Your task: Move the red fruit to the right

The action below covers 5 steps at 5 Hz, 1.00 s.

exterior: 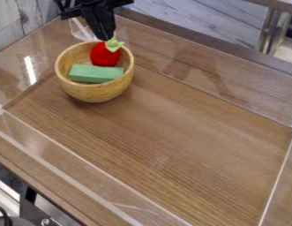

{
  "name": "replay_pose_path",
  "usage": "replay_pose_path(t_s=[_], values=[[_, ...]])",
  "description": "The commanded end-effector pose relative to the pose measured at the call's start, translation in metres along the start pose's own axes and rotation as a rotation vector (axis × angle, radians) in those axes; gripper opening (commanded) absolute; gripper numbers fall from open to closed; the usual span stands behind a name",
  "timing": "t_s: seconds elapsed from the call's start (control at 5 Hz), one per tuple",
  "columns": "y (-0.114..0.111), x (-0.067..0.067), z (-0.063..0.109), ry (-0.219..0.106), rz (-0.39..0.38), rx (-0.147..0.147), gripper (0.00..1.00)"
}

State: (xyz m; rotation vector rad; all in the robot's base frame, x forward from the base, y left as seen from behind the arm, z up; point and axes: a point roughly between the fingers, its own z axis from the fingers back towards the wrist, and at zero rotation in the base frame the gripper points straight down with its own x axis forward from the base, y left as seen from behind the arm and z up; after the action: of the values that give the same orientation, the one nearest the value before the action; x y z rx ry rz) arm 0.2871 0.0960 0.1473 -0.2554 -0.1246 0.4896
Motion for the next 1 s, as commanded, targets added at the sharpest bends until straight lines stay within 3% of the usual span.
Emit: replay_pose_path(t_s=[0.0,0.2,0.4,0.6,0.8], values=[[-0.029,-0.007,0.023,-0.034,-0.049,-0.036,0.00],[-0.058,-0.021,0.025,-0.013,-0.096,-0.060,0.00],[-0.072,-0.038,0.029,-0.009,-0.083,-0.056,0.00],[-0.055,-0.040,0.035,-0.026,-0.012,-0.035,1.00],[-0.033,-0.030,0.027,-0.018,-0.062,-0.006,1.00]])
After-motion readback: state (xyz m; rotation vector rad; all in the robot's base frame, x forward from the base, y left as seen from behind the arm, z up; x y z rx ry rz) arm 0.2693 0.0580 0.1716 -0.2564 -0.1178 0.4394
